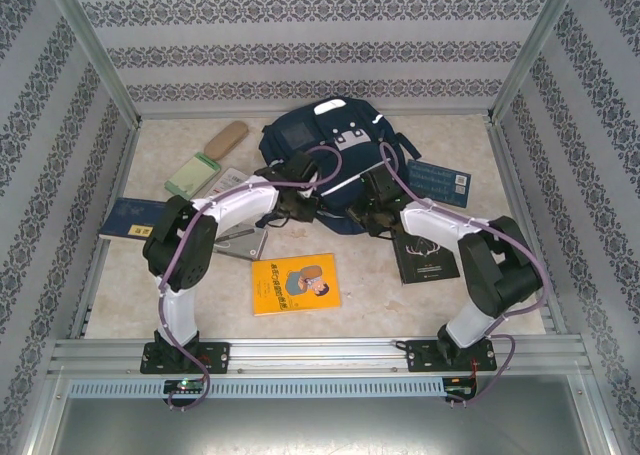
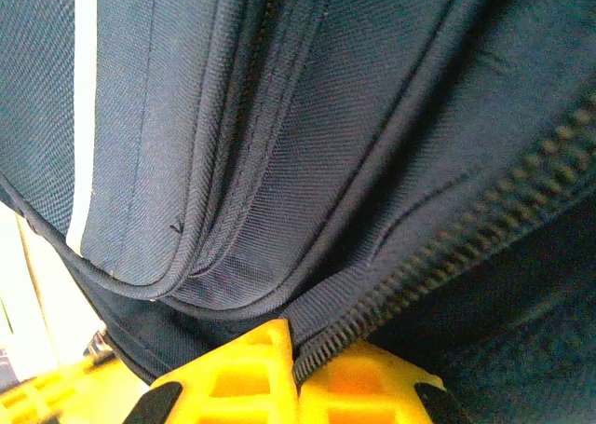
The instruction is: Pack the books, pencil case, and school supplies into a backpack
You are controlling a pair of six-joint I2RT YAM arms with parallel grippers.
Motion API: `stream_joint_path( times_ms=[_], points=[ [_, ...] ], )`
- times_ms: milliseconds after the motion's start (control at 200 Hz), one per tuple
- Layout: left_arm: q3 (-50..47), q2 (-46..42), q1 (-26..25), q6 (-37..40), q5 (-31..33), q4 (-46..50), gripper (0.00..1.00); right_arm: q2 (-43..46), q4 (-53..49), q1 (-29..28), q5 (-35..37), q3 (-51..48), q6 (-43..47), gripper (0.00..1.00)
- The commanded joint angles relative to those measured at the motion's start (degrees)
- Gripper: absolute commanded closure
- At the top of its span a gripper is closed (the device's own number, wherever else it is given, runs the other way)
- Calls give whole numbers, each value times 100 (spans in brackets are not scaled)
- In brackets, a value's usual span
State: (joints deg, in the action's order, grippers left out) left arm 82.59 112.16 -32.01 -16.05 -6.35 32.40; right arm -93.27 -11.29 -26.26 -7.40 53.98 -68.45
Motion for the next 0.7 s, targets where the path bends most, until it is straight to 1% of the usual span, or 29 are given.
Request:
stream_joint_path(
  times_ms=[0,190,285,405,590,694],
  points=[
    [399,381,425,303,613,426,100,253,-374,228,452,-272,223,100],
    [1339,1104,896,291,865,655,100,287,-345,309,334,-309,355,100],
    [1828,1462,1016,253,943,863,100,225,-310,308,256,-235,397,100],
    [2139,1620,1065,277,1118,950,100,98,-307,260,139,-17,555,100],
    [2610,1828,1191,320,1270,1144,100,-241,-223,59,-172,481,845,100],
    [2984,1952,1263,401,1195,1279,100,-463,-127,-238,-281,852,988,100]
  ],
)
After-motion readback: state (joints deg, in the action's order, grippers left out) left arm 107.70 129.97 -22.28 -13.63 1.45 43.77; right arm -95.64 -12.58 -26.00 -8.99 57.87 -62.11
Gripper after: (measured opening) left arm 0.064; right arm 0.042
